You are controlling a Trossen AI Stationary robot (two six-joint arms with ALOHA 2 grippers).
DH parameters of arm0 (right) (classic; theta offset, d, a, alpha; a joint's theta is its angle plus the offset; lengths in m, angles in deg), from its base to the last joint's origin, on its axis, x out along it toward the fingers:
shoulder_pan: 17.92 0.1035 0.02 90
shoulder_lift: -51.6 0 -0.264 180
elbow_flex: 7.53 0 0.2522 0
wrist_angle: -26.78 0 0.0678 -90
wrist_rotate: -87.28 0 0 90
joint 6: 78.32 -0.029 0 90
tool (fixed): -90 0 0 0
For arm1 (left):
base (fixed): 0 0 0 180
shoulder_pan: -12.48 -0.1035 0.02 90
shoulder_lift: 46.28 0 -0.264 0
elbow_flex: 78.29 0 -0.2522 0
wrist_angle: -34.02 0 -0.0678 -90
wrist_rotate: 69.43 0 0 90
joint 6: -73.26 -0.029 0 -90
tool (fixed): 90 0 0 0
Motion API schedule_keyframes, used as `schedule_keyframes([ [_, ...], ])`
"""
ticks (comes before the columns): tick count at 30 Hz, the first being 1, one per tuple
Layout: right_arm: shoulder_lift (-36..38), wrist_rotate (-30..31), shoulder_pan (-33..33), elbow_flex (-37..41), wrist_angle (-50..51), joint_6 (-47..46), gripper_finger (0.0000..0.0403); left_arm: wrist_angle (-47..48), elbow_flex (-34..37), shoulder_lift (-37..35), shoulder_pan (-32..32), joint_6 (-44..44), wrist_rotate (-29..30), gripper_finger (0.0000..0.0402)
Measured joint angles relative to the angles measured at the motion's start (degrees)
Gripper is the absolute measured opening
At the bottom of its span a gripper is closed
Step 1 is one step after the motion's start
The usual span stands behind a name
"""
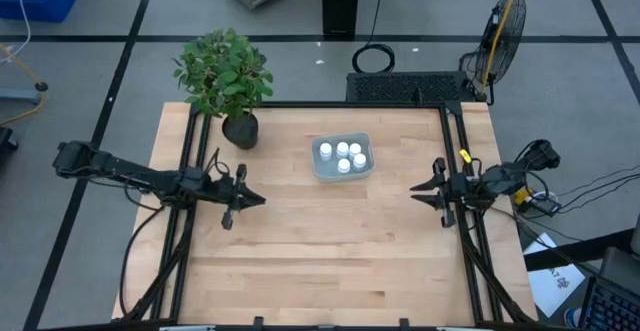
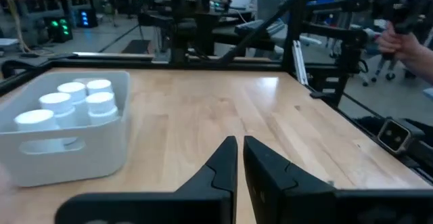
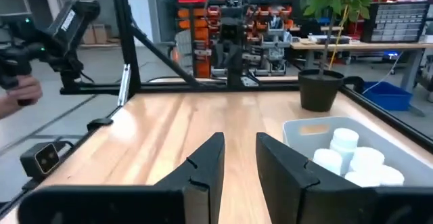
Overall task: Pick and place pill bottles into a basket
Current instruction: Return to Home Position
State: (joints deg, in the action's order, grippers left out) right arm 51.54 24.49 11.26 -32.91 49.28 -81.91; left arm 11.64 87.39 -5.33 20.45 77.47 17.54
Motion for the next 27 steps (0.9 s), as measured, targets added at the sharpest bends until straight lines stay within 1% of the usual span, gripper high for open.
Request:
schedule_keyframes([
  [3,-0.02,-0.37,0.01,0.00,-0.63,-0.17,0.0078,2.93,0.00,-3.47,-1.11,0.43,-0.28,0.0031],
  [5,0.00,-0.93,0.03,-0.02,-0.84,-1.33,0.0079,3.86,0.00,-5.92,-1.58,-0.16,-1.74,0.0031],
  [7,-0.04,-3.30,0.03,-0.02,-0.86,-1.57,0.0080,3.91,-0.02,-8.43,-1.91,-0.85,-2.98,0.0031],
  [9,-0.02,-4.71,0.03,-0.02,-1.52,-1.54,0.0079,6.81,-0.02,-11.63,-2.42,-1.14,-2.98,0.0031],
  [13,-0.02,-4.61,0.01,-0.02,-2.71,0.26,0.0078,13.75,-0.02,-17.90,-3.63,-0.66,-3.01,0.0031],
  [19,-0.02,-3.17,-0.01,-0.02,-2.61,1.30,0.0079,22.40,-0.02,-26.55,-3.62,-0.93,-3.00,0.0031],
  [23,-0.02,-3.17,-0.01,-0.02,-4.15,1.29,0.0078,27.79,-0.02,-31.50,-3.62,-1.31,-2.41,0.0031],
  [27,-0.02,-3.14,-0.01,0.53,-4.24,0.85,0.0080,31.15,-0.02,-35.20,-3.62,-1.37,-1.74,0.0031],
])
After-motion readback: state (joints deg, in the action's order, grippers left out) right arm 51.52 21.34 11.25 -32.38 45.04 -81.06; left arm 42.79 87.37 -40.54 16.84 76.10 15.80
